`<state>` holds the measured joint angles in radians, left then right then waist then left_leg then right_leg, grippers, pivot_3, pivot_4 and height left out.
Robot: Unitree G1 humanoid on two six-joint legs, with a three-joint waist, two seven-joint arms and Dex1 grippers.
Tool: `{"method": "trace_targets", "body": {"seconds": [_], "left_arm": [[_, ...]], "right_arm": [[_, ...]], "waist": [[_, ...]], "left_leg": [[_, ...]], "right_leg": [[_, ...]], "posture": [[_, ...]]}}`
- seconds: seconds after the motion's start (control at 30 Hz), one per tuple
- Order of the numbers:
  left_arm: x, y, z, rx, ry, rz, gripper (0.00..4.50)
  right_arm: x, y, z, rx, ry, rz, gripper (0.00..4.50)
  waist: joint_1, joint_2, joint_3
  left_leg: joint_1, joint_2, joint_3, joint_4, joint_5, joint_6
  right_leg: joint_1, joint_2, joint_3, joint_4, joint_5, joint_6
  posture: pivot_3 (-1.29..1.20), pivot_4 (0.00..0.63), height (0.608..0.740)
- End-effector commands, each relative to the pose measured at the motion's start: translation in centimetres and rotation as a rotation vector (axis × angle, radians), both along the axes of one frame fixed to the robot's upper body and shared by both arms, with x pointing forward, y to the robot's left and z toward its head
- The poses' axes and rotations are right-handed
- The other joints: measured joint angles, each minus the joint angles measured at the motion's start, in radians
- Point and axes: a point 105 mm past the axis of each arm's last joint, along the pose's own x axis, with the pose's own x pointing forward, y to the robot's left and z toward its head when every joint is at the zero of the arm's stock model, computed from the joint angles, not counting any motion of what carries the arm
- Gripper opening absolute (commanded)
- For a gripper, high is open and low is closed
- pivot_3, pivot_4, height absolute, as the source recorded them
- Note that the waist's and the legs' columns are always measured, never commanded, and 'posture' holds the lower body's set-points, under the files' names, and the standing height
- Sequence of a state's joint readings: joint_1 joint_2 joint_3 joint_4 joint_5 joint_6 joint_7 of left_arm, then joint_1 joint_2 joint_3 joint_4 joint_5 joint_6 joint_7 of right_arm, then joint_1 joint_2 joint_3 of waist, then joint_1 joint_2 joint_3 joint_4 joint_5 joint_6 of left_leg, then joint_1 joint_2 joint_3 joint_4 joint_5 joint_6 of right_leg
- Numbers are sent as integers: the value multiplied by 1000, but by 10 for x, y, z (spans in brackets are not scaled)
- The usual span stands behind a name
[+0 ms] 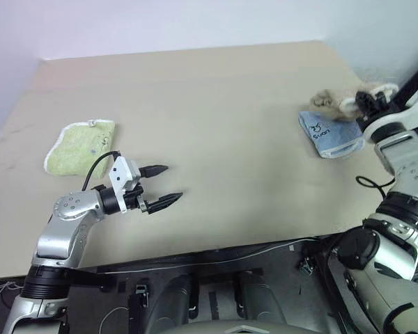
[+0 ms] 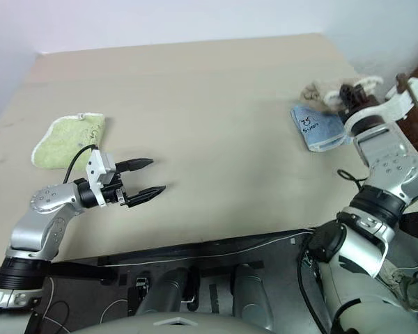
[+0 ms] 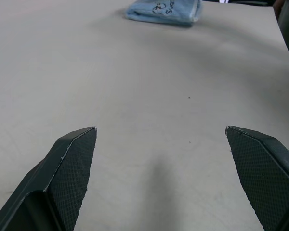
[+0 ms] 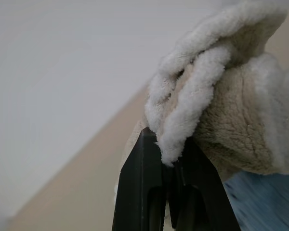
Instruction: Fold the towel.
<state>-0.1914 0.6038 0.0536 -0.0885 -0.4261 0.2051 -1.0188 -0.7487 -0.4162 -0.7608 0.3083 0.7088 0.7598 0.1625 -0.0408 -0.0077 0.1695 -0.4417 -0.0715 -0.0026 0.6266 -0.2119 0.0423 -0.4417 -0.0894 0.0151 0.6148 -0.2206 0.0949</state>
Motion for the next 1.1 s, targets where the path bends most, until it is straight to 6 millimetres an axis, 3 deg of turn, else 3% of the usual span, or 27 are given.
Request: {"method": "trace_targets", "body": {"seconds": [0.03,0.13,0.33,0.53,0.67,0.83,1.0,1.1], "left_arm": [[0,0,8,-8,-43,6,4500],[0,0,8,-10,-44,8,4500],[-1,0,6,-13,-39,18,4500],[0,-2,6,-20,-38,20,4500],[0,-1,6,-20,-33,21,4500],[0,3,5,-13,-27,25,4500],[0,5,5,-8,-26,27,4500],[0,5,5,-9,-25,27,4500]], "right_arm": [[-4,-7,-6,-29,4,-46,17],[-7,-10,-28,-46,68,-68,17],[-13,-15,-50,-14,142,-86,17],[-12,-17,-58,17,167,-107,17],[-11,-19,-54,58,149,-107,1120],[-16,-25,-49,80,138,-110,2827],[-31,-22,-40,57,105,-43,4470],[-46,-24,-32,54,83,2,4470]], "waist": [[0,0,0],[1,0,0],[1,1,0],[2,1,0],[2,1,0],[2,1,0],[7,1,0],[14,1,0]], "left_leg": [[0,0,0,0,0,0],[1,0,0,1,0,0],[1,0,0,2,0,0],[1,0,0,3,0,0],[1,0,0,3,0,0],[1,0,0,3,0,0],[1,0,0,3,0,0],[1,0,0,3,0,0]], "right_leg": [[0,0,0,0,0,0],[1,0,0,1,0,0],[2,0,0,1,0,0],[2,0,0,1,0,0],[2,0,0,1,0,0],[2,0,0,1,0,0],[2,0,0,1,0,0],[2,0,0,1,0,0]], "posture": [[0,150,740],[0,150,740],[0,150,740],[0,150,740],[0,150,740],[0,150,740],[0,150,740],[0,150,740]]}}
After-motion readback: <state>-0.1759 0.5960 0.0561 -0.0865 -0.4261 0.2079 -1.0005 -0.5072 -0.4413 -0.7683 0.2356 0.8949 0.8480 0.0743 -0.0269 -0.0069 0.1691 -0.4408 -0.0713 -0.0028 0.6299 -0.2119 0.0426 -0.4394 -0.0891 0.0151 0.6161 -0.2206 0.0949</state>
